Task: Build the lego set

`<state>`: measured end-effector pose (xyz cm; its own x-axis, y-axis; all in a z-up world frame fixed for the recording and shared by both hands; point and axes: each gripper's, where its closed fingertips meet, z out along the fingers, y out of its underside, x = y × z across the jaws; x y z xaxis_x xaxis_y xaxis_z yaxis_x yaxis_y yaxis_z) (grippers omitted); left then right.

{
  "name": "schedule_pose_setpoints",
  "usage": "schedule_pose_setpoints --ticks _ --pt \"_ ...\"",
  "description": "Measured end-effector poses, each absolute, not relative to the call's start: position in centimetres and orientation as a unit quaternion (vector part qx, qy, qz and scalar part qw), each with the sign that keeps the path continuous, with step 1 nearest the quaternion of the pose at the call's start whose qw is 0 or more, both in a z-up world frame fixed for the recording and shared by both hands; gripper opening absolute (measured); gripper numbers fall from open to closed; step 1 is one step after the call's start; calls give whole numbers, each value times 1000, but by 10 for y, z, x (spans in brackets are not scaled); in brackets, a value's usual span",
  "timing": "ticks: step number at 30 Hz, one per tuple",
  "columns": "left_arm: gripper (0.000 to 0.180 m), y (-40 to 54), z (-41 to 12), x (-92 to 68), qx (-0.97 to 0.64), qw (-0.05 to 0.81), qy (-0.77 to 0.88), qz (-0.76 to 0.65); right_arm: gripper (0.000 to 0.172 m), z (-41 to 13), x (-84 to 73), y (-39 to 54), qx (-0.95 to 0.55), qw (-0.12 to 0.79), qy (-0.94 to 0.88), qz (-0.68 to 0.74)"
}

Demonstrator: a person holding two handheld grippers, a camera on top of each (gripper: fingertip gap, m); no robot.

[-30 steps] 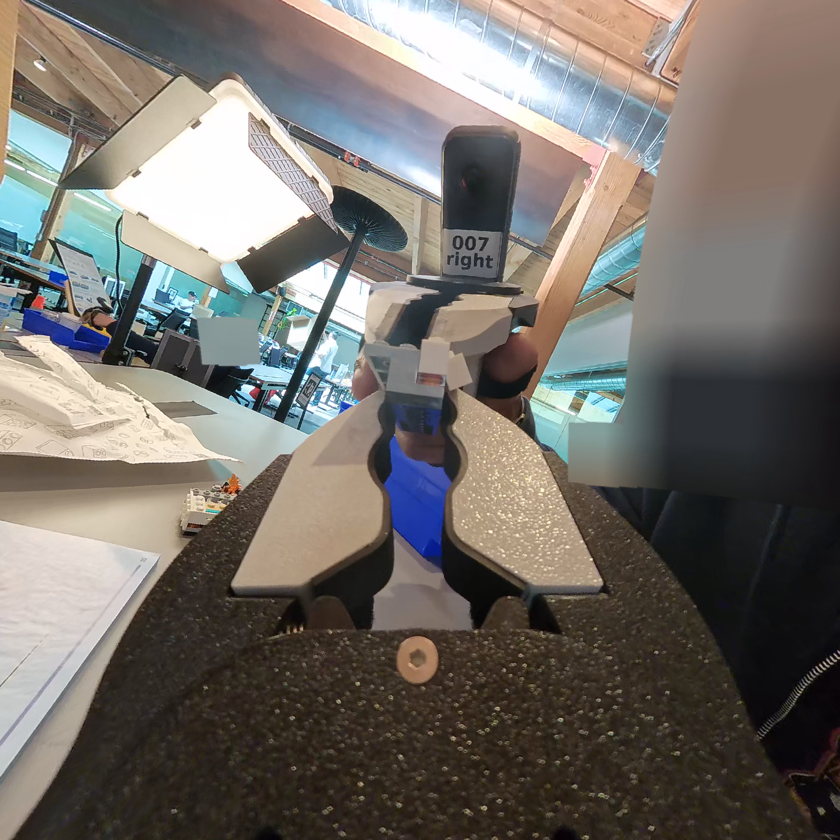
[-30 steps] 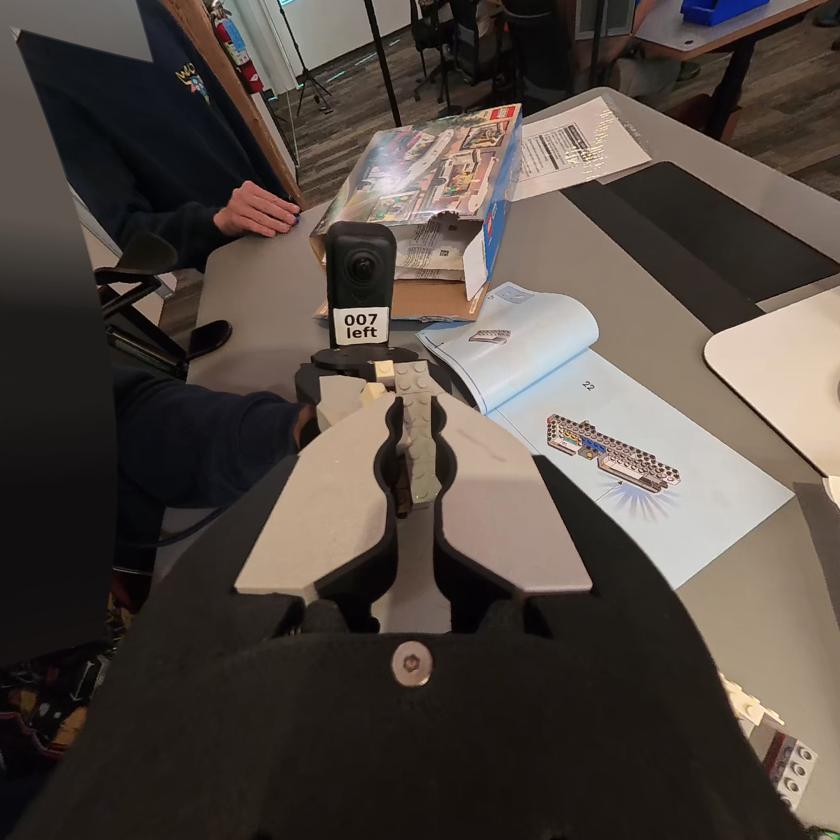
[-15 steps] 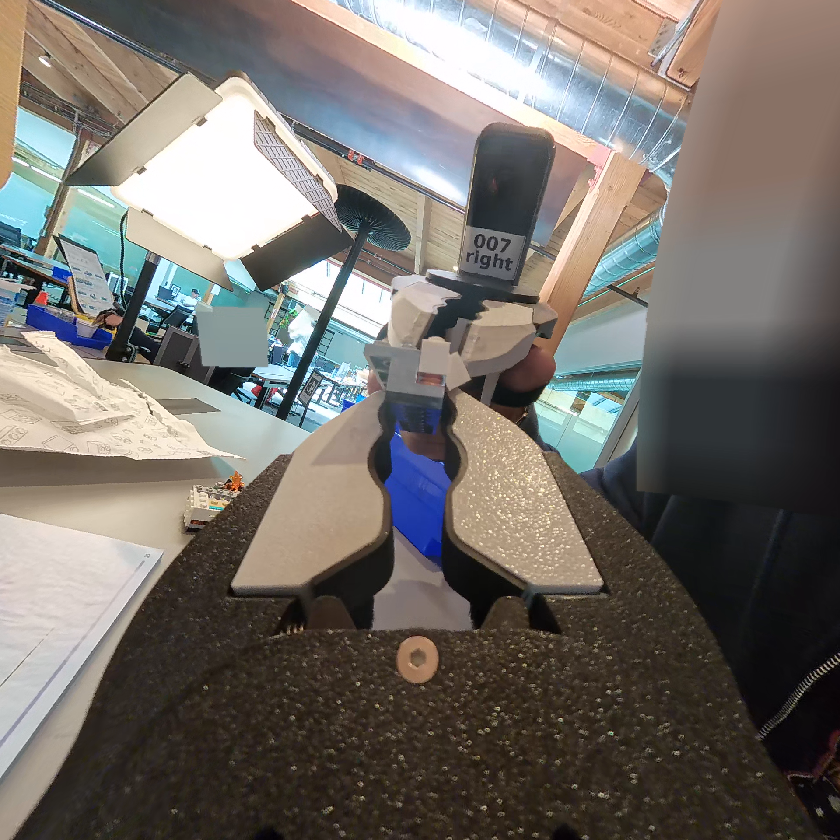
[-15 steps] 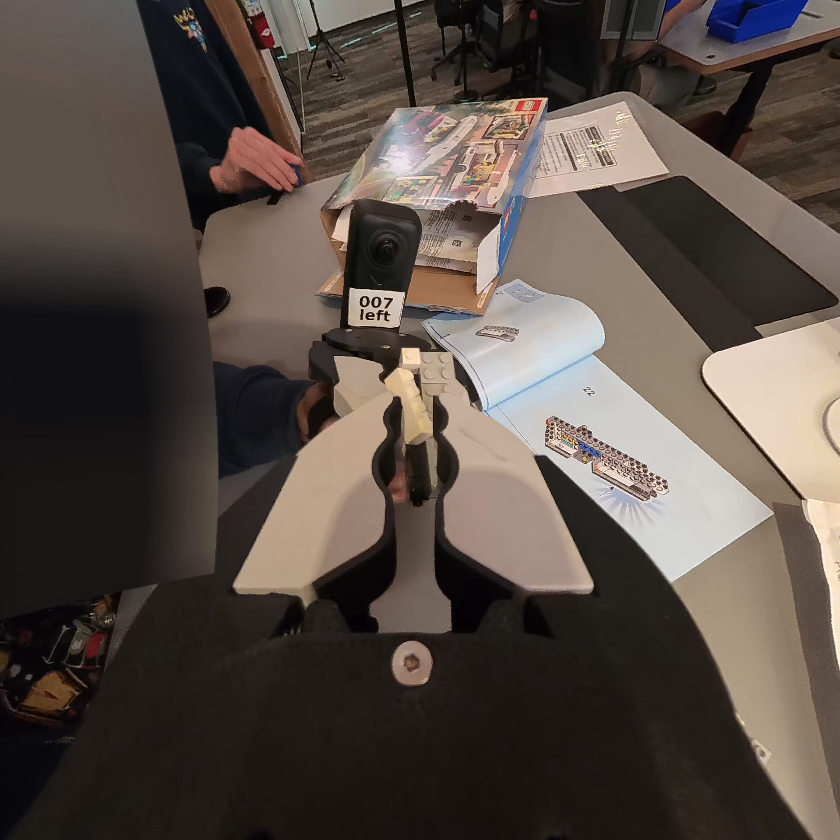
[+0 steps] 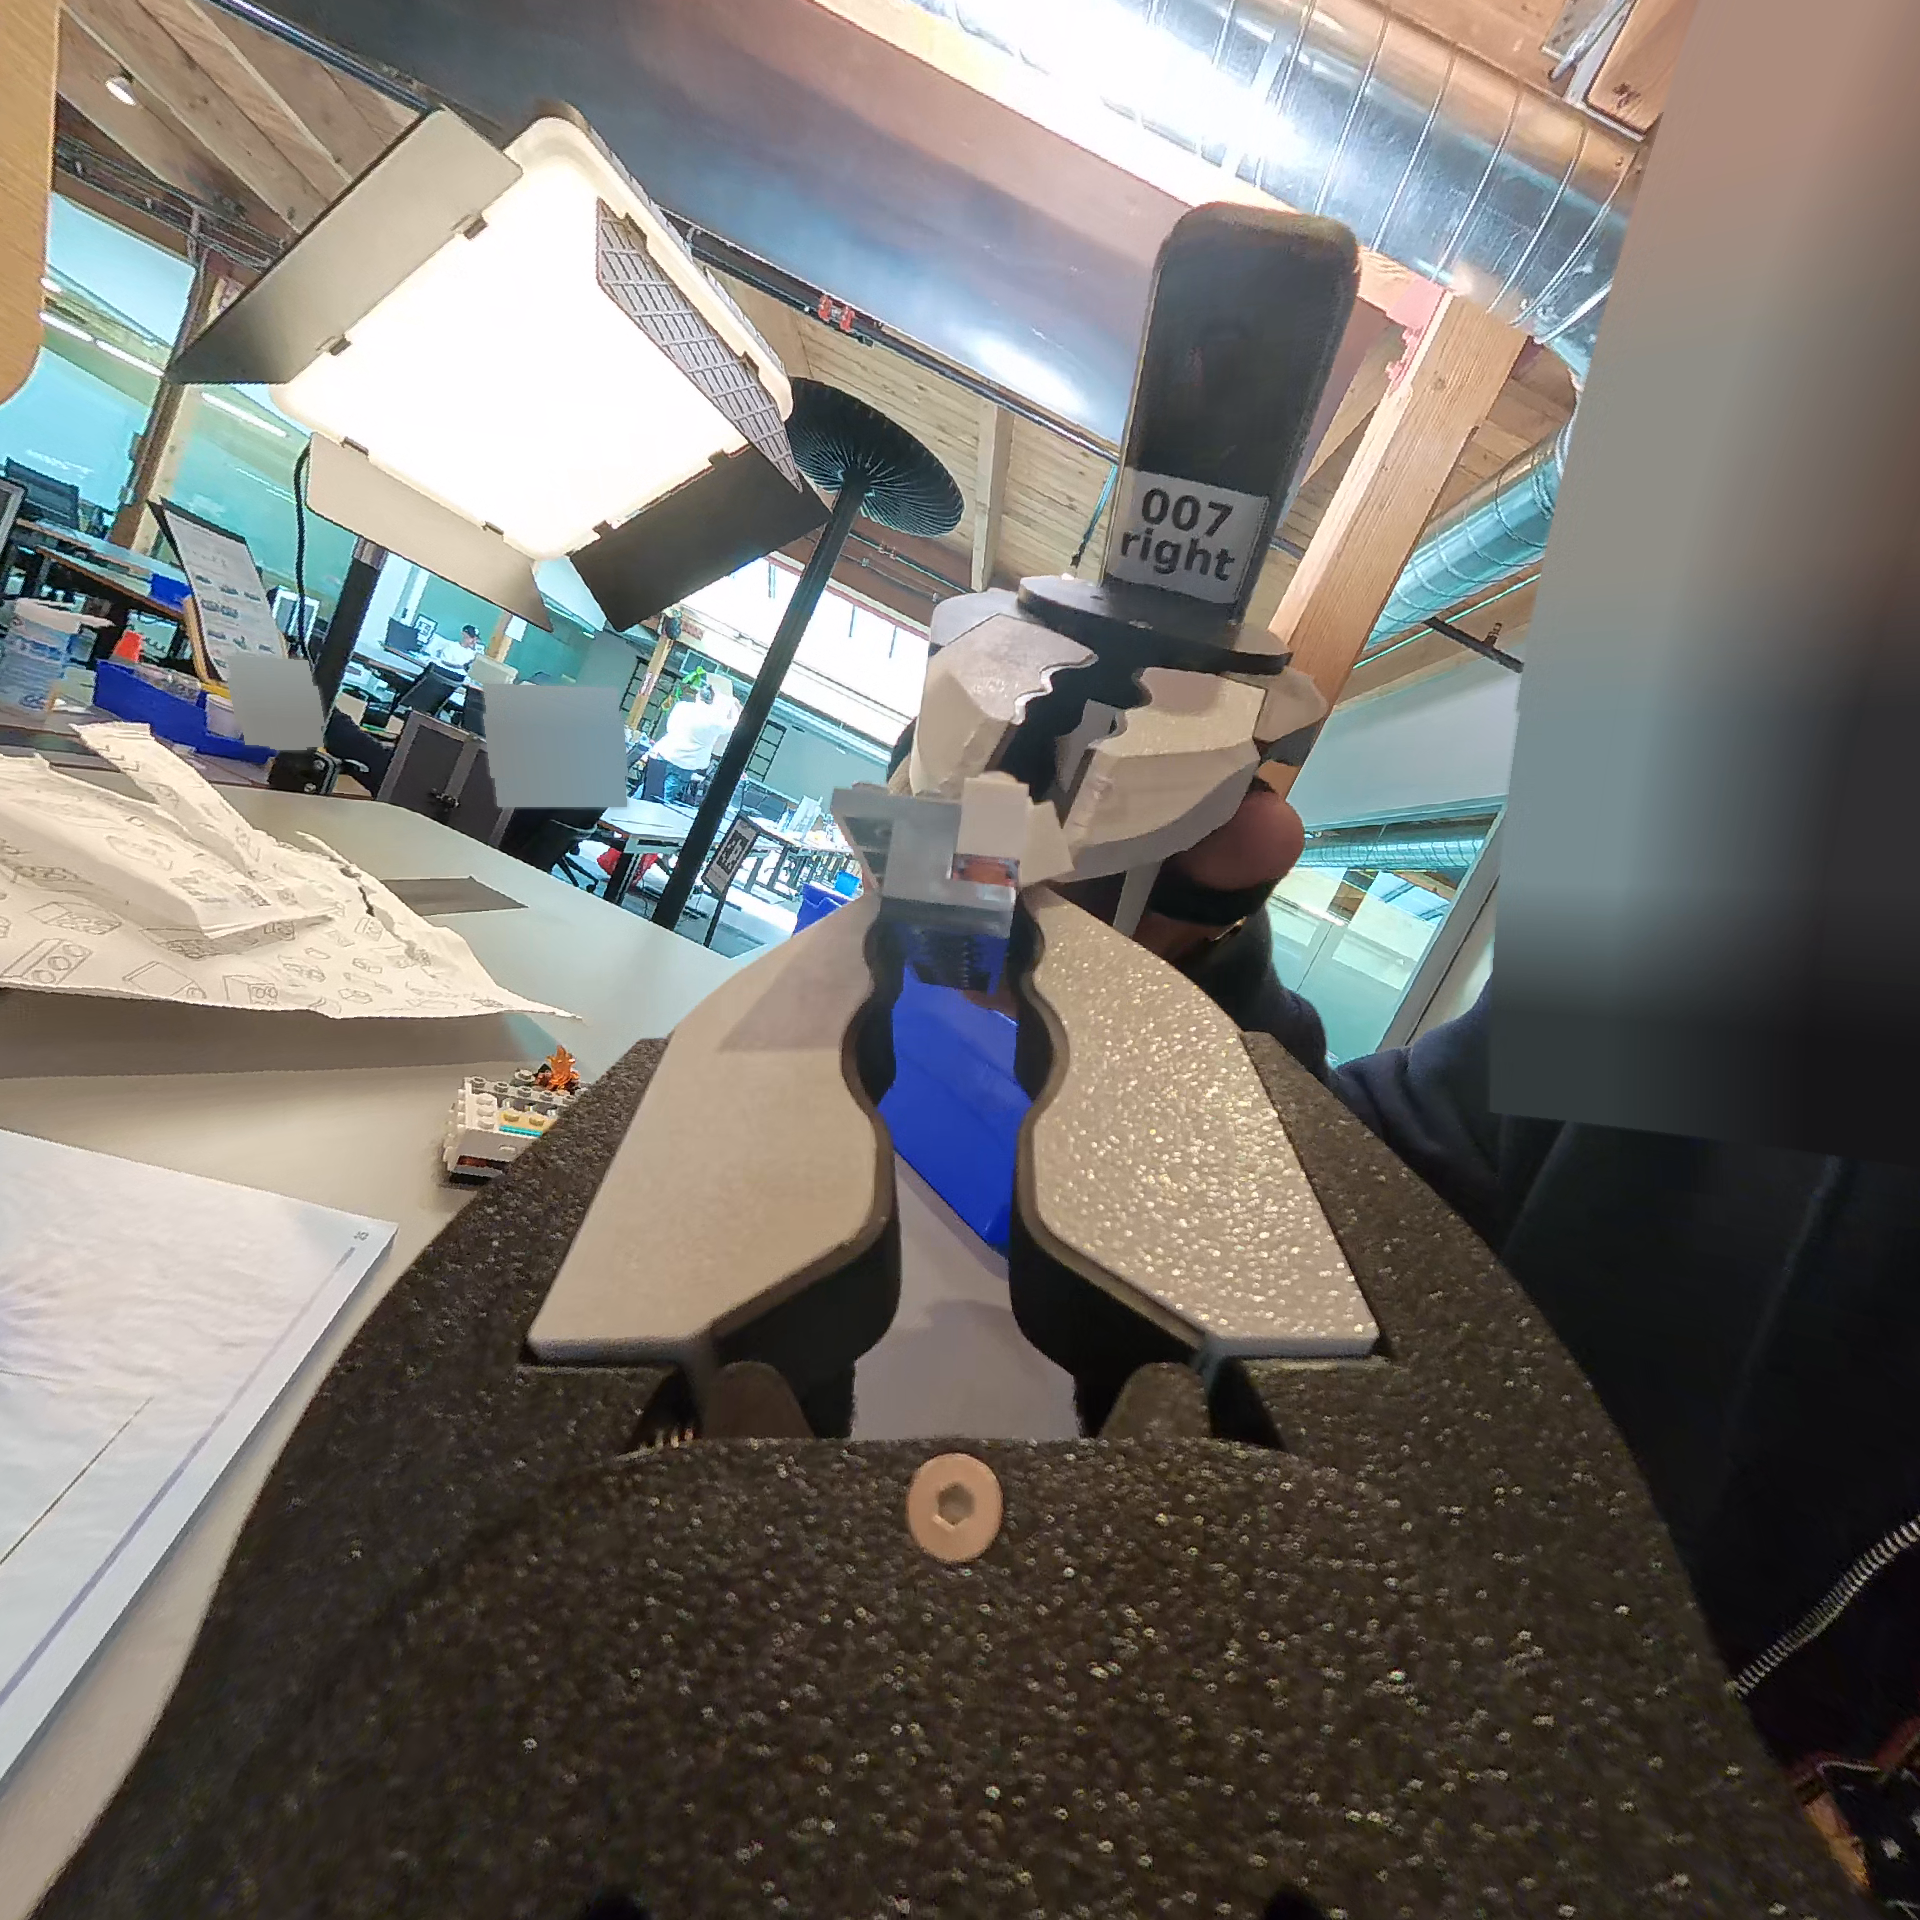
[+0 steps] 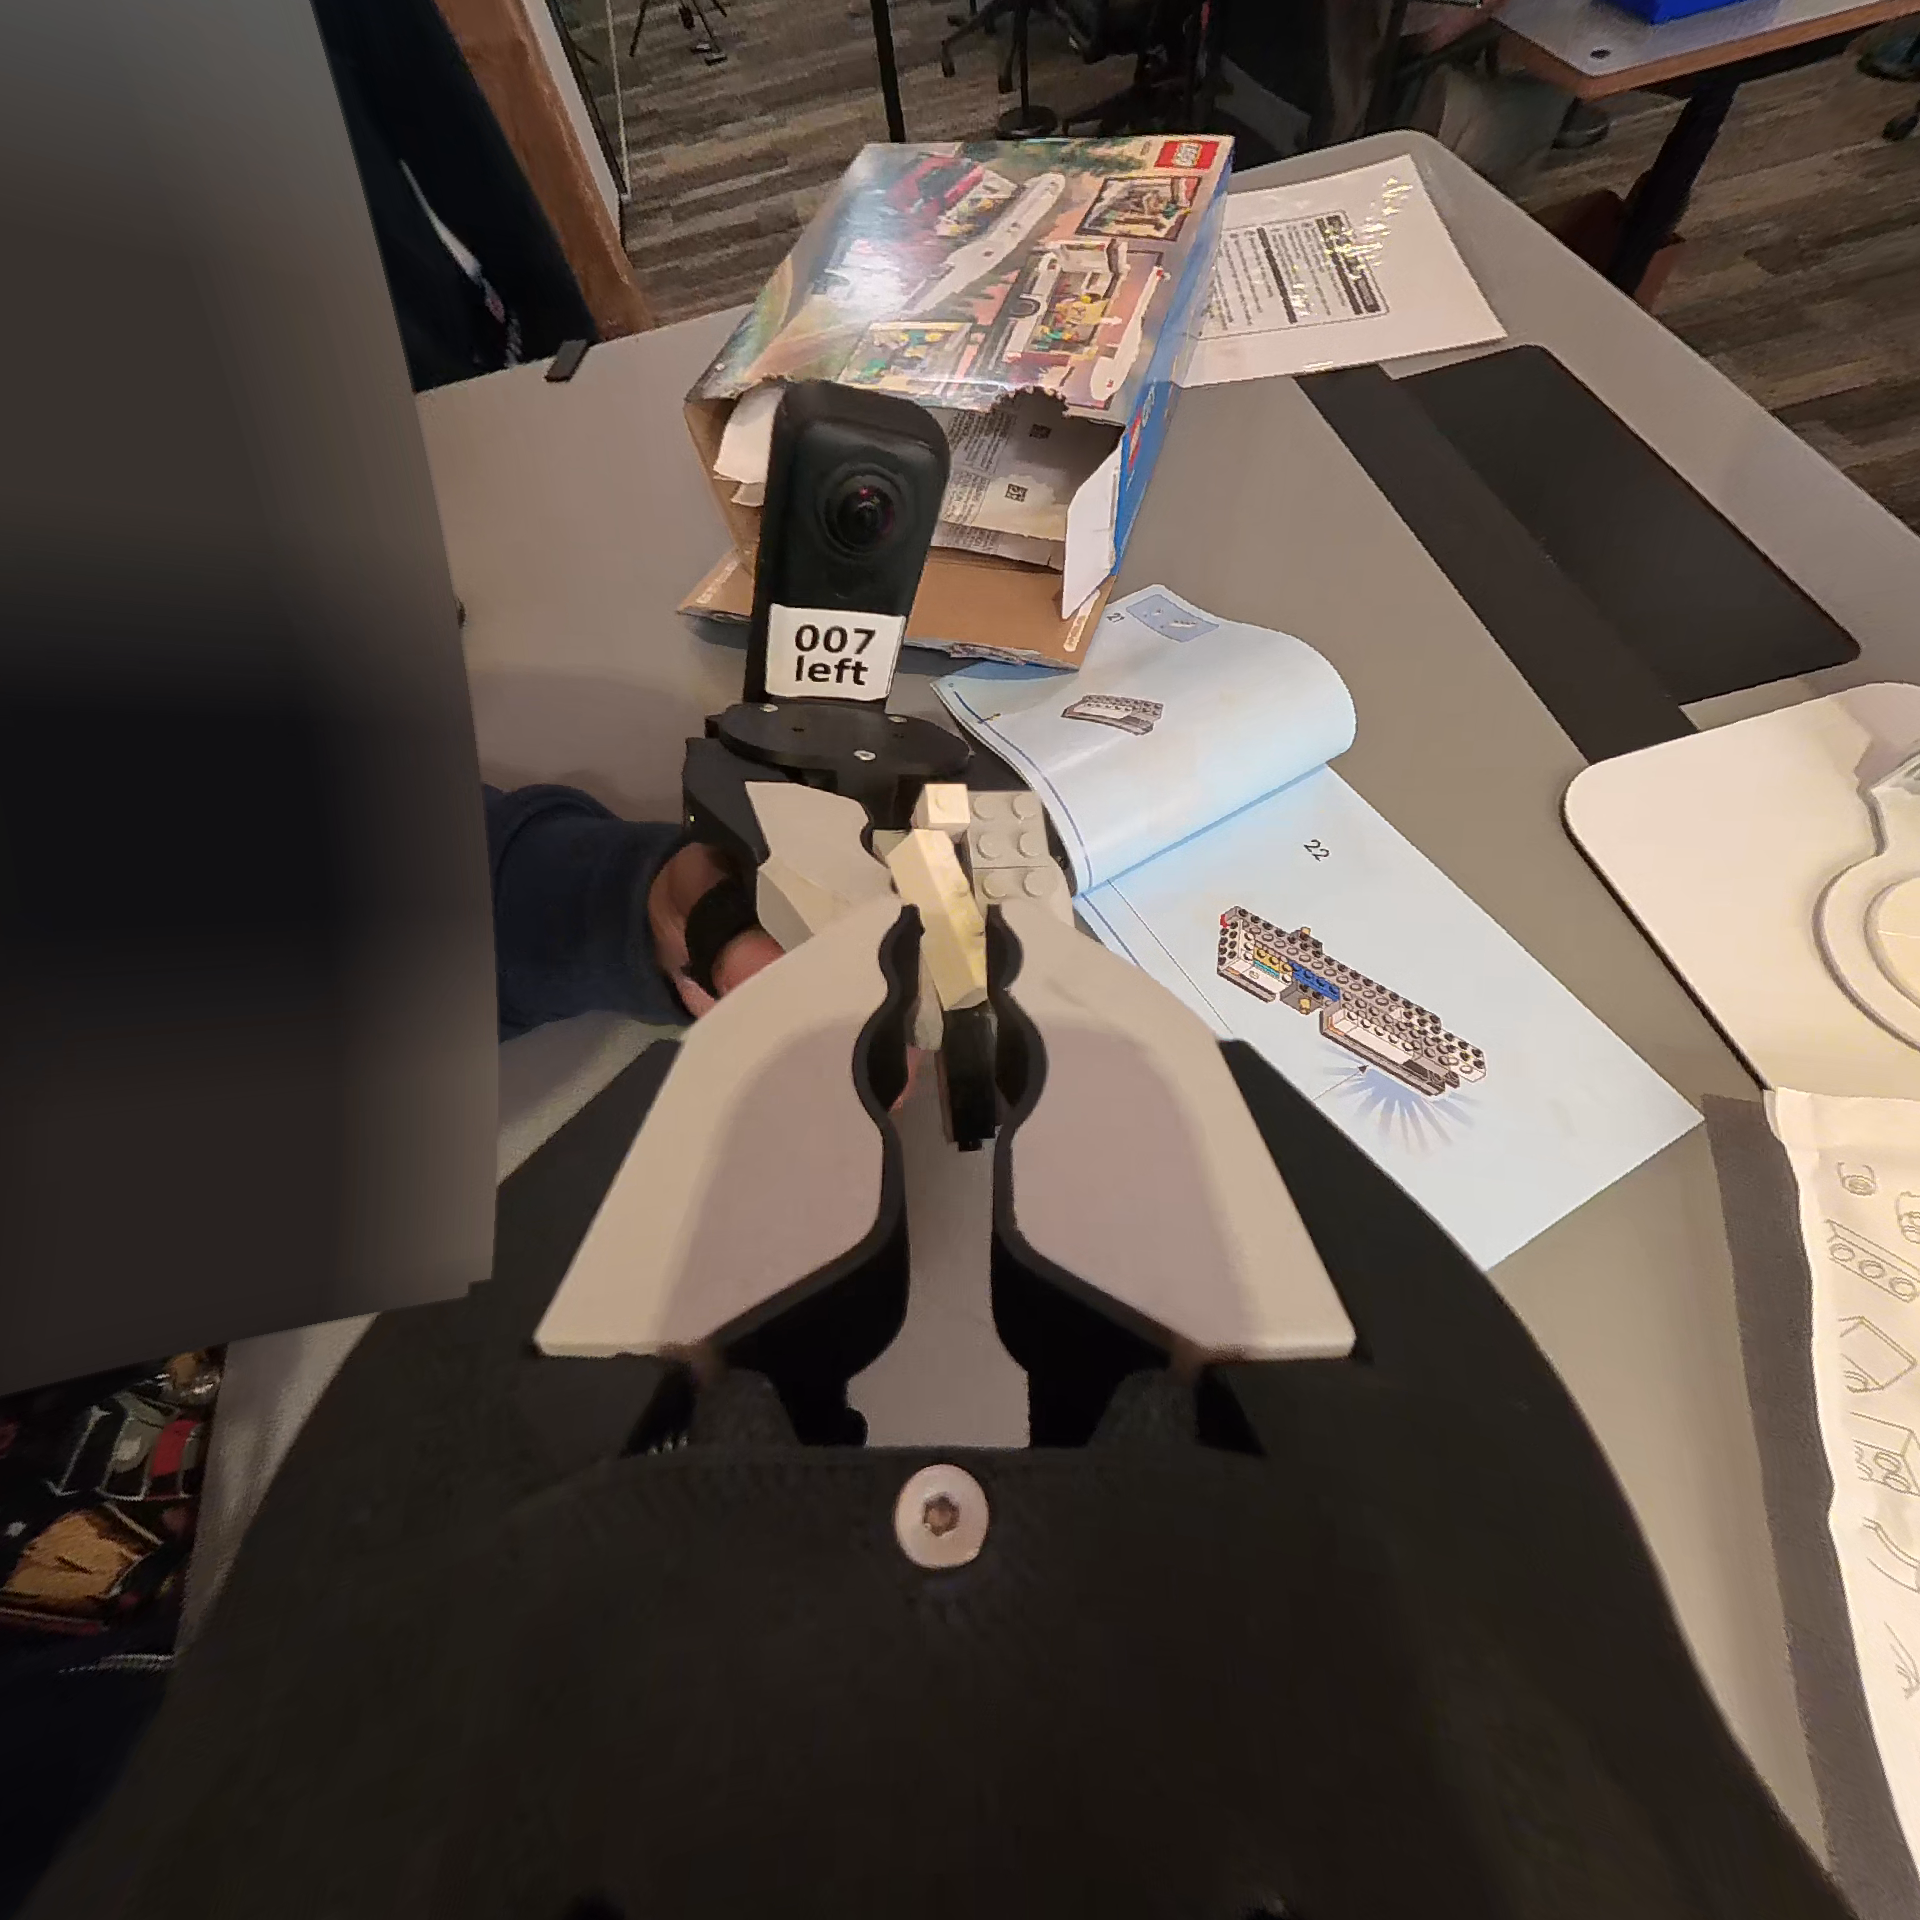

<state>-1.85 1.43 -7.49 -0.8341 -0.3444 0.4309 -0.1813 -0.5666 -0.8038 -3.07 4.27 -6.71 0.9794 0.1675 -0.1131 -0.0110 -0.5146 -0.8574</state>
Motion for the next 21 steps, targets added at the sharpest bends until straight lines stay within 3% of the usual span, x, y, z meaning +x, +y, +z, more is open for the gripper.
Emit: schedule_pose_setpoints --ticks 21 --pt "18 16 -75 -18 -286 48 461 -839 13 -67 -31 49 -873 484 -28 52"
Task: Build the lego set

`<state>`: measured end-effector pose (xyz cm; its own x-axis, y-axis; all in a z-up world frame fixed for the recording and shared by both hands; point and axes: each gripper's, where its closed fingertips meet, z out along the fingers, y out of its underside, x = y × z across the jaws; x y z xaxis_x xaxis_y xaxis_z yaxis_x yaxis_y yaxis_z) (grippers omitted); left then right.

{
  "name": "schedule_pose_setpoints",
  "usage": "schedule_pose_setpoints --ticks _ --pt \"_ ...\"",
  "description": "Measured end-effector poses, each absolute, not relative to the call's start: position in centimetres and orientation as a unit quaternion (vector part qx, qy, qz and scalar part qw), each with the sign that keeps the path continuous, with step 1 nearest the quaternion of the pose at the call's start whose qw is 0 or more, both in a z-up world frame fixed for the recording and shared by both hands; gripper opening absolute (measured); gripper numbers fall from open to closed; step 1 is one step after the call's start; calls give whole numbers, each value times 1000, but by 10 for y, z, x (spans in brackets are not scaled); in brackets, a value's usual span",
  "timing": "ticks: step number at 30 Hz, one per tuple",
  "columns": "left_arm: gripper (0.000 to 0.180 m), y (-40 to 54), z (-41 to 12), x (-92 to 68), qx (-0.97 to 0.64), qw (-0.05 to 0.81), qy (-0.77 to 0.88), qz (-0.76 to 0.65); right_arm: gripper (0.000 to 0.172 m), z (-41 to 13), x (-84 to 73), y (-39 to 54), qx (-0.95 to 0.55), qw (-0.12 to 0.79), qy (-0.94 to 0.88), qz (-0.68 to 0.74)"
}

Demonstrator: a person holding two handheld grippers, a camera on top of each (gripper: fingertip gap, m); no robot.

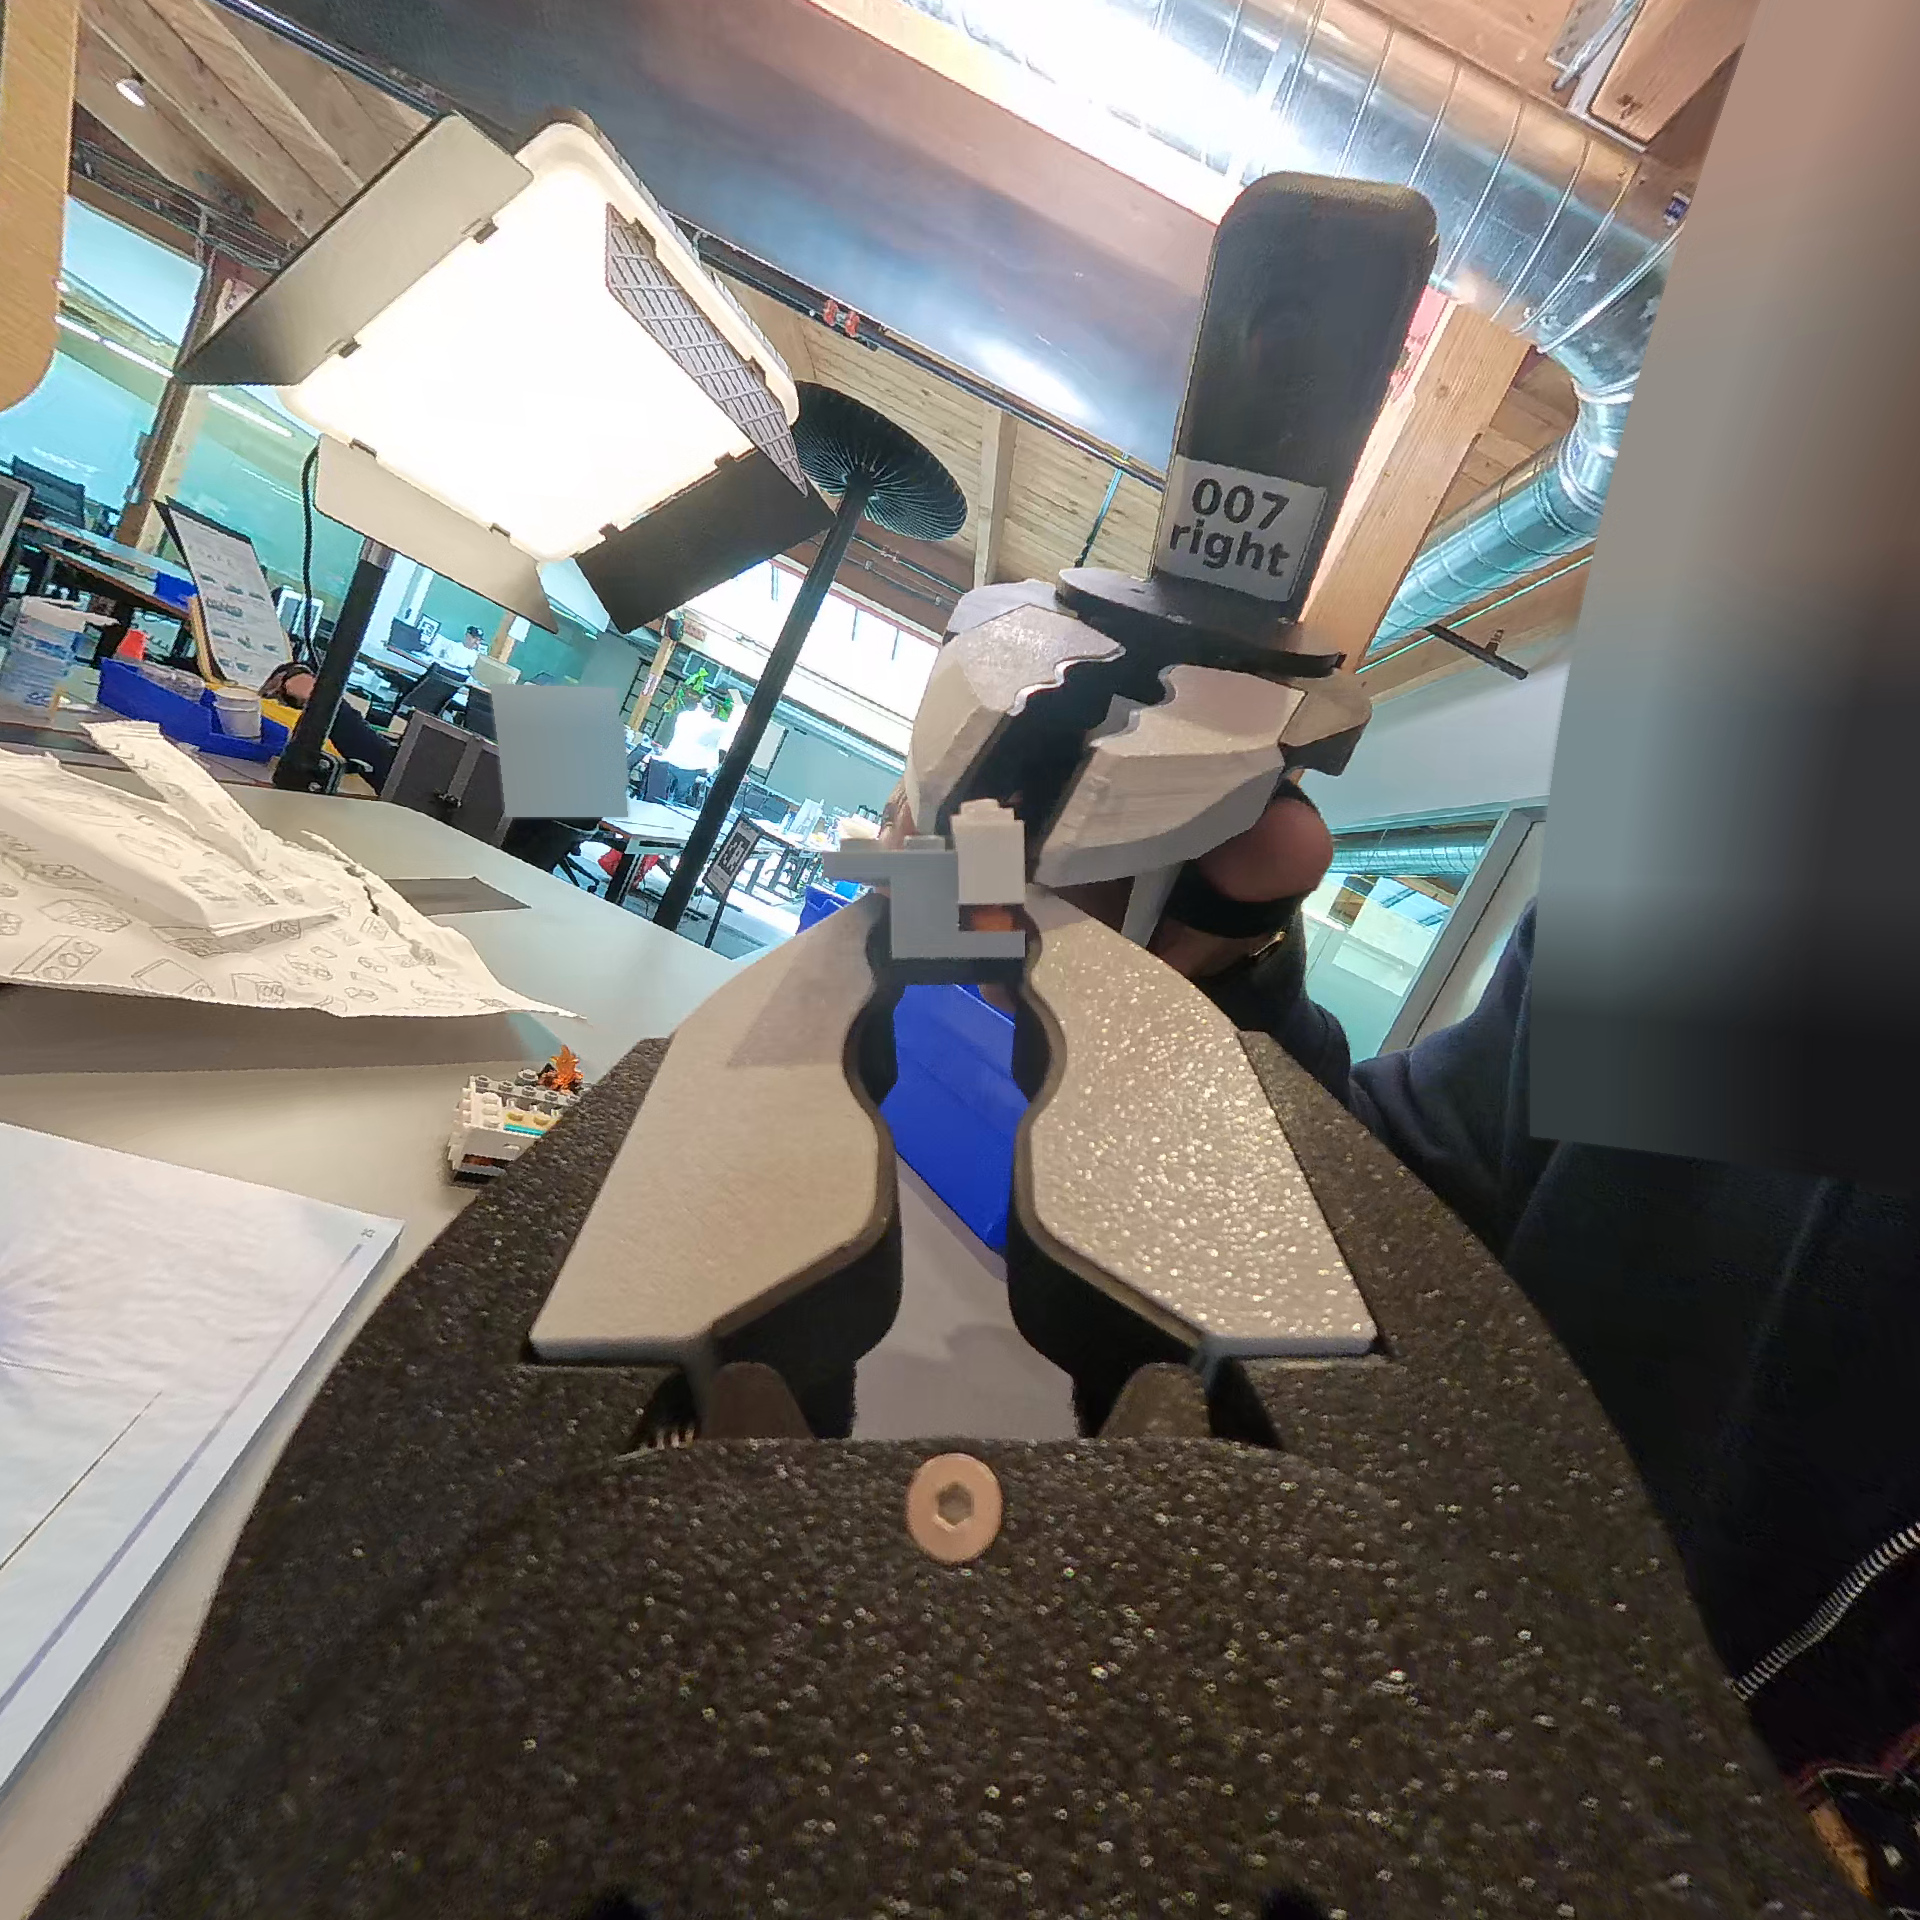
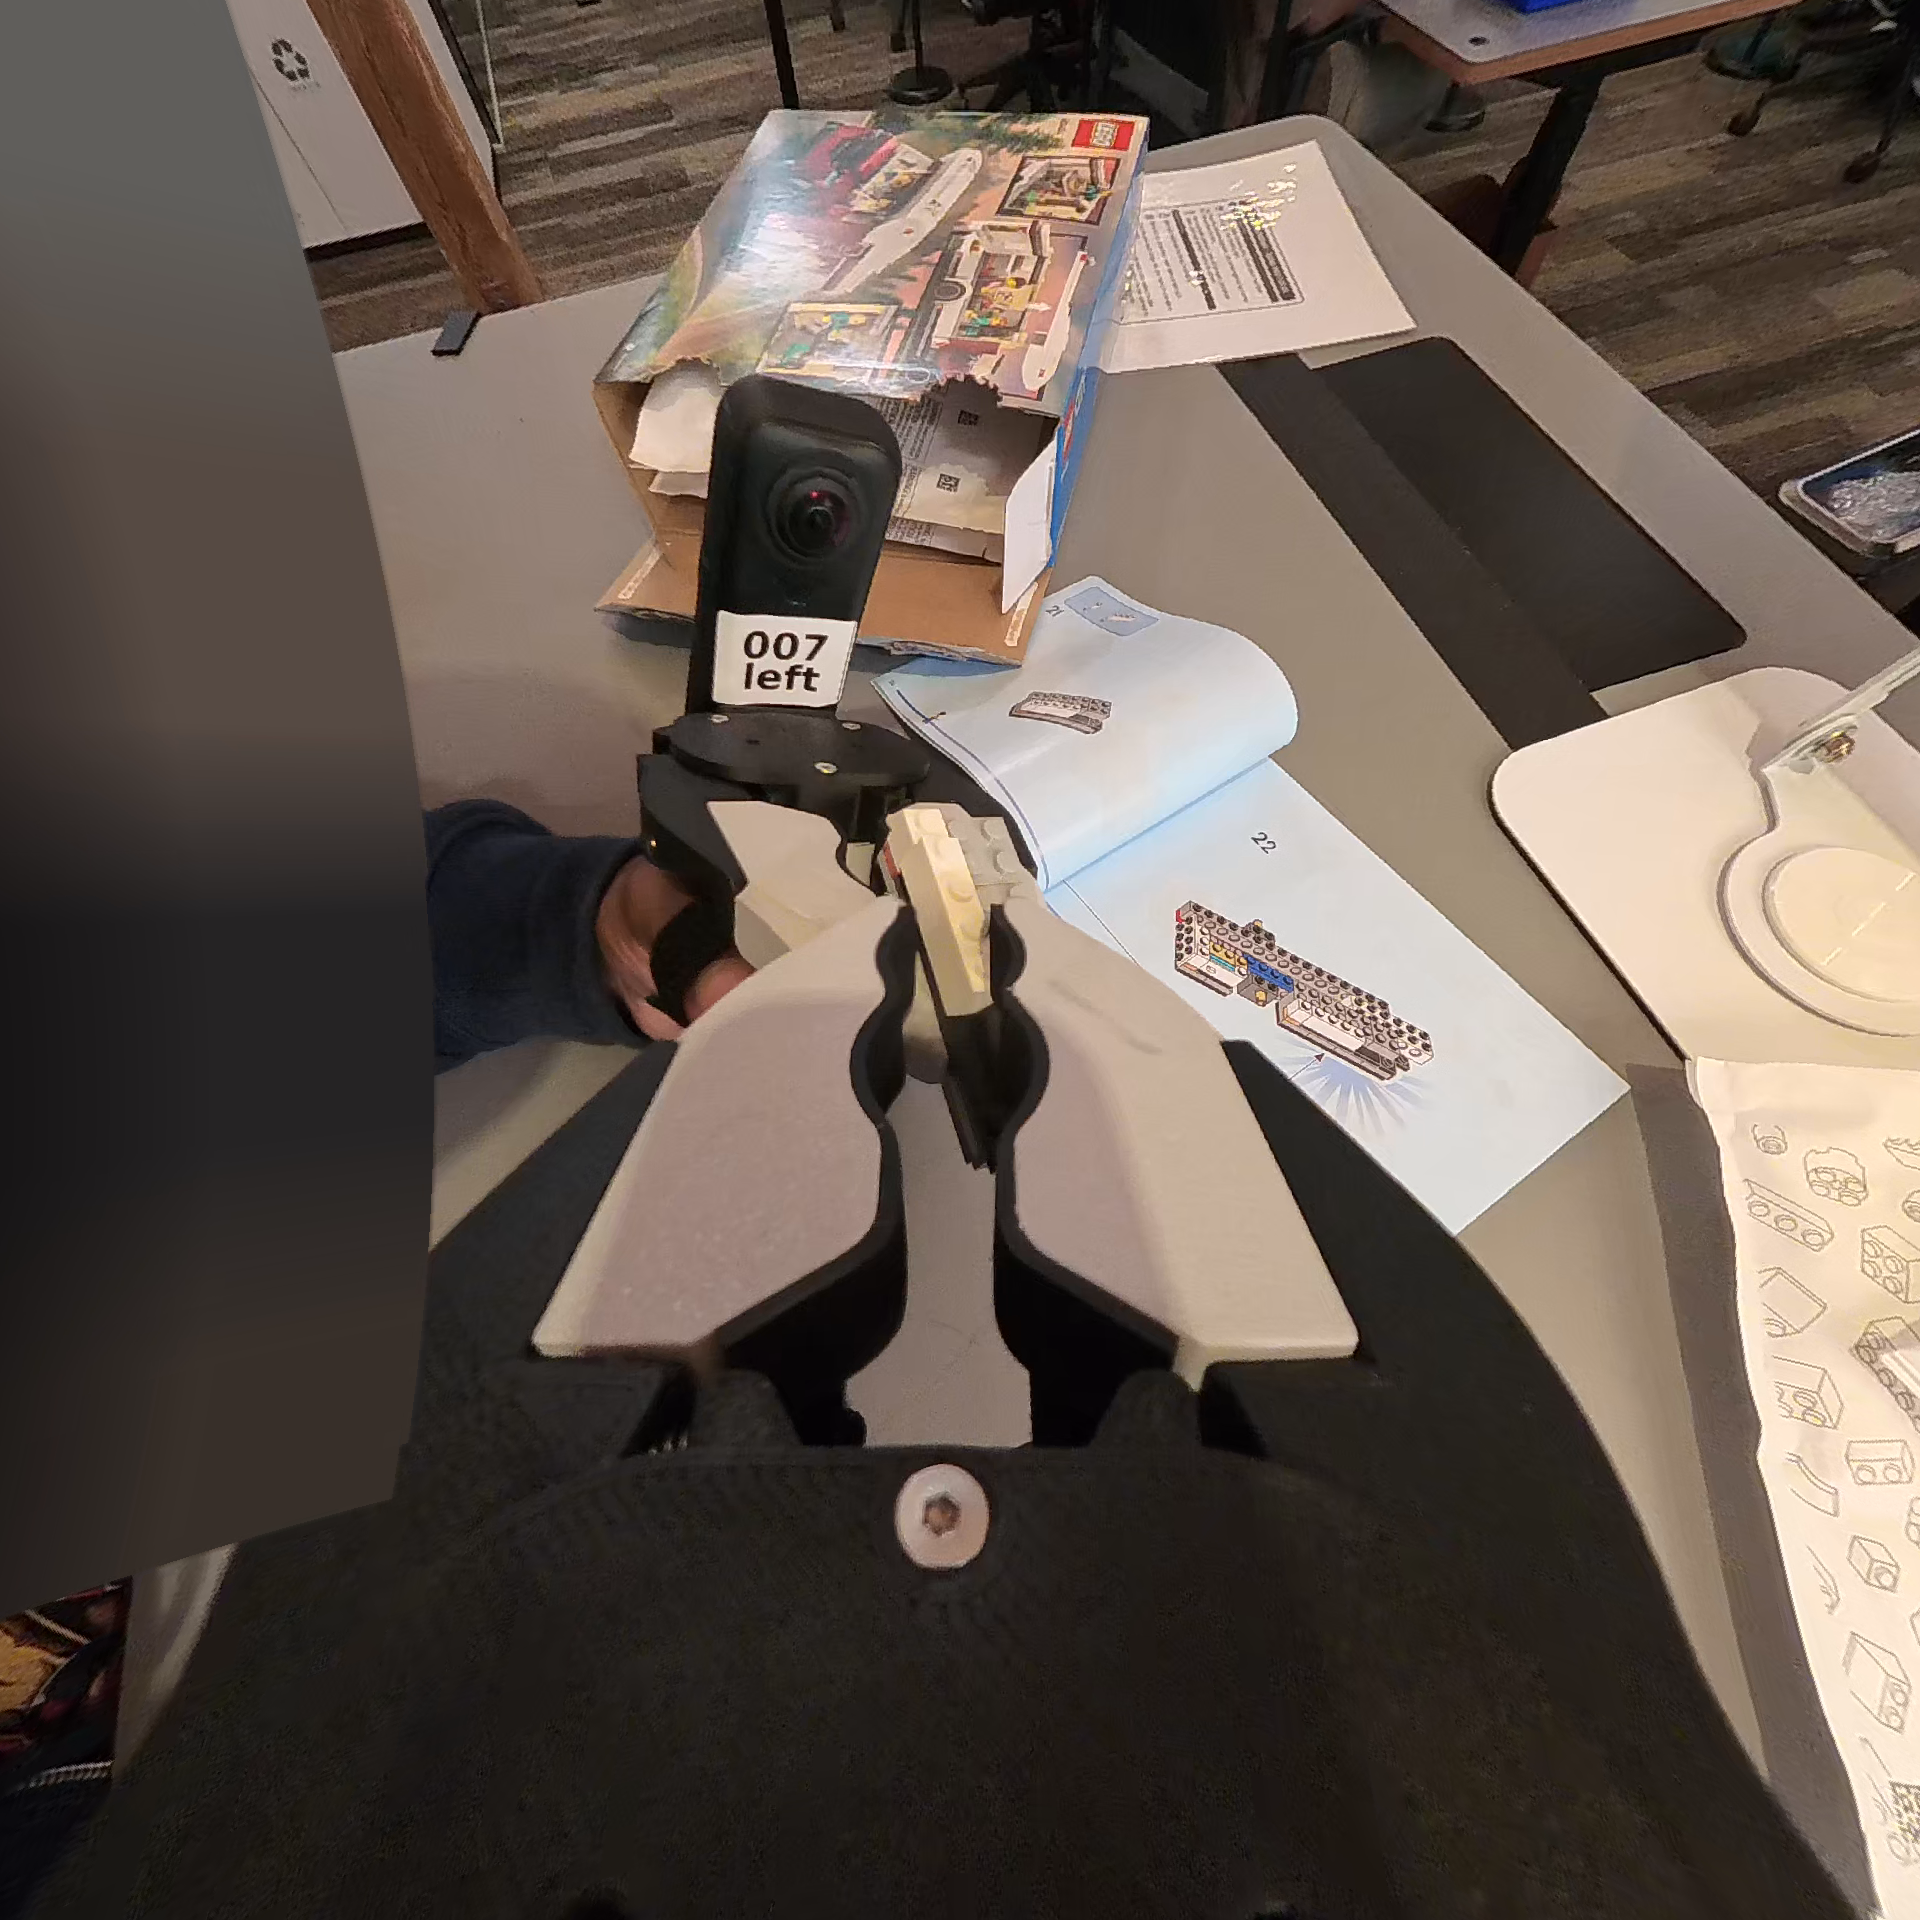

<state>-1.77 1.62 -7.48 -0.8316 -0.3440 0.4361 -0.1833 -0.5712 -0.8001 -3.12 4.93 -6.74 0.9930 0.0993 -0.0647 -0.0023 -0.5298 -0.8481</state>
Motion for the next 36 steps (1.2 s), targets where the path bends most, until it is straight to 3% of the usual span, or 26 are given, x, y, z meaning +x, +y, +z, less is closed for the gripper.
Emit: schedule_pose_setpoints --ticks 10,16,36 --pt "18 24 -71 -18 -288 37 441 -849 24 -61 -28 44 -859 506 -68 28" --pt "18 30 -70 -17 -292 35 432 -853 41 -63 -28 40 -833 505 -193 -119" --pt "18 28 -73 -16 -299 -2 424 -855 32 -74 -27 51 -793 491 -270 -241"
